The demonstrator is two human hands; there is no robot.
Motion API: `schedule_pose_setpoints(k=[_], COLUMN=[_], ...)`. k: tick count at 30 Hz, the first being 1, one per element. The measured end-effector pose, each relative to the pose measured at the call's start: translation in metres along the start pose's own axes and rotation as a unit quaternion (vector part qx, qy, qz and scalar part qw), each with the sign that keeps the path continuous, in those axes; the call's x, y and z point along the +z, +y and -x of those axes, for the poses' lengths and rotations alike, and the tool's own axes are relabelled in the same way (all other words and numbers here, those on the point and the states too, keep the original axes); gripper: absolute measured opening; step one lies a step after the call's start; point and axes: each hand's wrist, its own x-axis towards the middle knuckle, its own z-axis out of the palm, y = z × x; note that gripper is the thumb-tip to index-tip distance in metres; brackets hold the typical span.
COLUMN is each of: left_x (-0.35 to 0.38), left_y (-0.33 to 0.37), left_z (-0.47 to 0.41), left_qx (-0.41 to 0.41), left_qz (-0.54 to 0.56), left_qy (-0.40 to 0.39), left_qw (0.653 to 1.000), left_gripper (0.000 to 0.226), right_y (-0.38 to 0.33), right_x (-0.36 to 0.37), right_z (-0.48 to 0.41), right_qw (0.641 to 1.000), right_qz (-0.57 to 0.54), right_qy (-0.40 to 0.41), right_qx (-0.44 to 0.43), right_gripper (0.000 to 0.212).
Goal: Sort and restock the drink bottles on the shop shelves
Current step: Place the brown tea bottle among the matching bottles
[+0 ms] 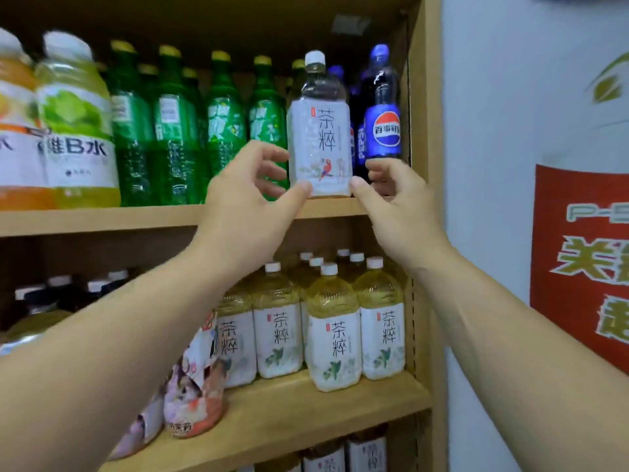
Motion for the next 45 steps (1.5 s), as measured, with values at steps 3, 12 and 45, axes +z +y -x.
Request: schedule_pose_setpoints(k=[3,12,45], left_x=[-0.002,0.025,0.014], left_y=[0.004,-0.018,0.029], left_z=[-0.04,-0.091,0.023], left_qx=[0.004,-0.171,-0.036], left_qz=[-0.046,-0.003,0.231], left_qy=[0.008,-0.149,-0.084], left_qw=[0.999,0.974,0.969], left_gripper=[0.038,0.085,0.076], right_y=[-0.015,-0.009,-0.032], right_x=[0.004,0.023,-0.046], right_z=[-0.032,-0.064,0.059], right_qw=[1.0,0.991,0.992], right_qz=[0.018,0.033,-0.129], right_qy=[-0.021,-0.123,0.0], right_qx=[0.003,0.046,-0.002], right_gripper=[0.046,0.045,0.056])
